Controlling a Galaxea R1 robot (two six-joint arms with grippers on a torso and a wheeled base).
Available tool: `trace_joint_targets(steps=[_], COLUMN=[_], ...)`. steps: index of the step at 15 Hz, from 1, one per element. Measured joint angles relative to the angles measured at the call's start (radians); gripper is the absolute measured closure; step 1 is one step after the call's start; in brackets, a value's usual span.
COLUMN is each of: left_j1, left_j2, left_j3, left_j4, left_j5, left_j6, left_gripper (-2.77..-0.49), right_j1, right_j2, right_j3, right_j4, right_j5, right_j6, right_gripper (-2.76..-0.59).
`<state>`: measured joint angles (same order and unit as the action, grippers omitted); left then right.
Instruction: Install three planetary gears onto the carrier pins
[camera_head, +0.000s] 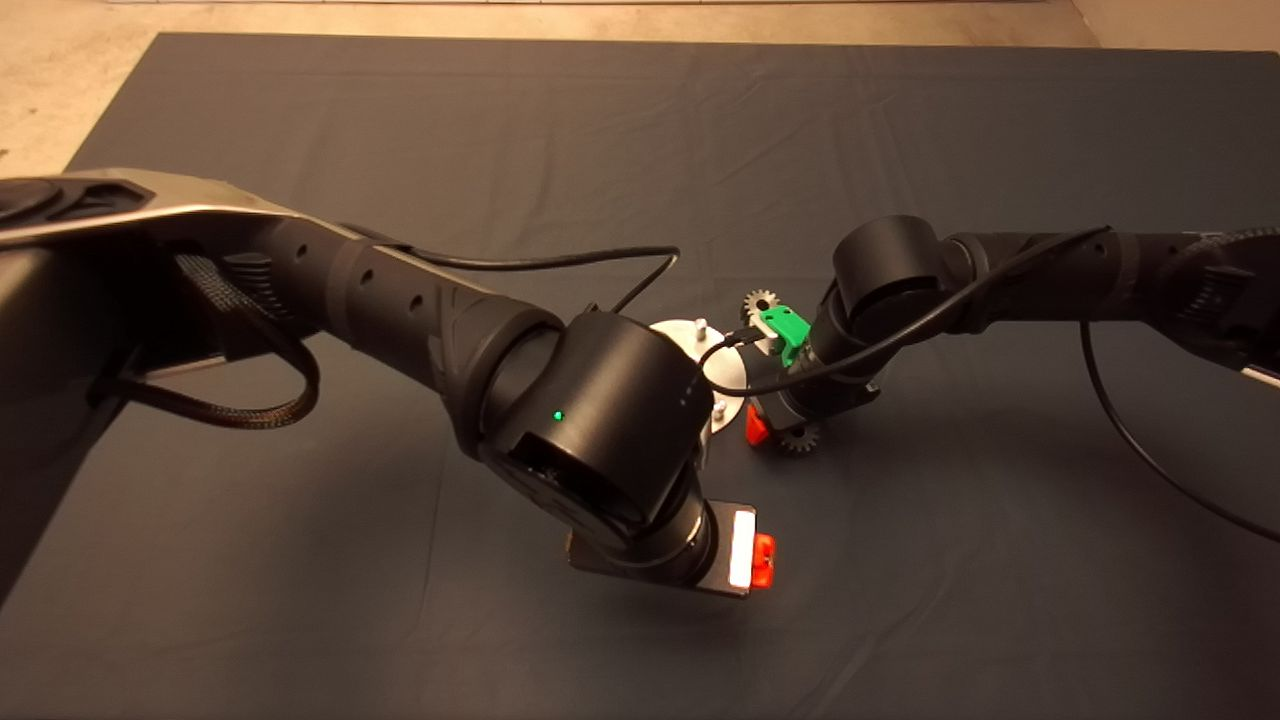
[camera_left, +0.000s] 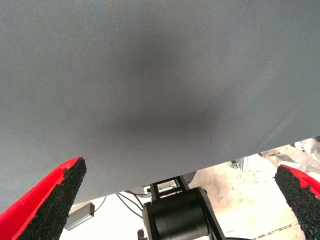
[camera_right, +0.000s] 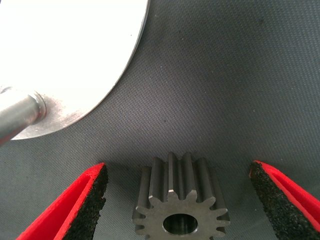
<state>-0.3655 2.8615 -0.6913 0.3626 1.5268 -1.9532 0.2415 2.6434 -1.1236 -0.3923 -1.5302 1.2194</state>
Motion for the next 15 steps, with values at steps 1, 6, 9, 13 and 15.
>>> trace_joint_targets(steps=[1, 6, 9, 13, 15], left_j1=[0.000, 0.000, 0.000, 0.000, 0.000], left_j2=[0.000, 0.000, 0.000, 0.000, 0.000], left_j3=[0.000, 0.000, 0.000, 0.000, 0.000], left_j4=[0.000, 0.000, 0.000, 0.000, 0.000], left_j5=[0.000, 0.000, 0.000, 0.000, 0.000], left_j6=[0.000, 0.000, 0.000, 0.000, 0.000], left_gripper=[-2.75, -2.75, -2.75, -2.75, -2.75], right_j1=[0.000, 0.000, 0.000, 0.000, 0.000], right_j2=[0.000, 0.001, 0.003, 0.003, 0.003], right_j3=[-0.002, -0.003, -0.001, 0.014, 0.021], right_j4=[0.000, 0.006, 0.012, 0.027, 0.041], right_j5=[0.000, 0.000, 0.000, 0.000, 0.000], right_j6=[0.000, 0.001, 0.011, 0.031, 0.035], right_gripper=[-2.11, -2.11, -2.11, -2.11, -2.11])
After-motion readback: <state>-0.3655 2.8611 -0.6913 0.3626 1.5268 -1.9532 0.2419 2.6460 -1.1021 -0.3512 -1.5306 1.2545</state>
